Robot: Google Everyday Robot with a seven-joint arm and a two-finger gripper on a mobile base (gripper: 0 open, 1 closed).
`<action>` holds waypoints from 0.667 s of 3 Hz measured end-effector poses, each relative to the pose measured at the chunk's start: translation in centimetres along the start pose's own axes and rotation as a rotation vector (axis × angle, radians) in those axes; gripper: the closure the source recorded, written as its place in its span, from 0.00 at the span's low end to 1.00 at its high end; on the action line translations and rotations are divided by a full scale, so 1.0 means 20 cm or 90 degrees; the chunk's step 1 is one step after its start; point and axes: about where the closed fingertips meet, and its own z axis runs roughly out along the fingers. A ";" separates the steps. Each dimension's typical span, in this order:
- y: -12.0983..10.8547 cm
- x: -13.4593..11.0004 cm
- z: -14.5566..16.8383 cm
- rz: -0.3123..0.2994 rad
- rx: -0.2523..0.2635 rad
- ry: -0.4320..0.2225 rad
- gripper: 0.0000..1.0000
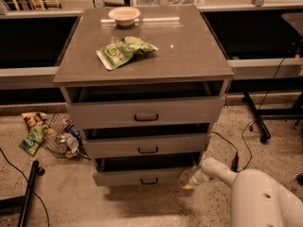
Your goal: Close bottom drawer
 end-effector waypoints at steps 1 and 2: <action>-0.05 0.01 0.03 -0.001 -0.010 -0.016 0.09; -0.06 0.01 0.03 -0.002 -0.014 -0.023 0.00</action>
Offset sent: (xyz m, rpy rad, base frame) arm 0.0290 -0.0062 -0.0028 0.0555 0.0130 0.0270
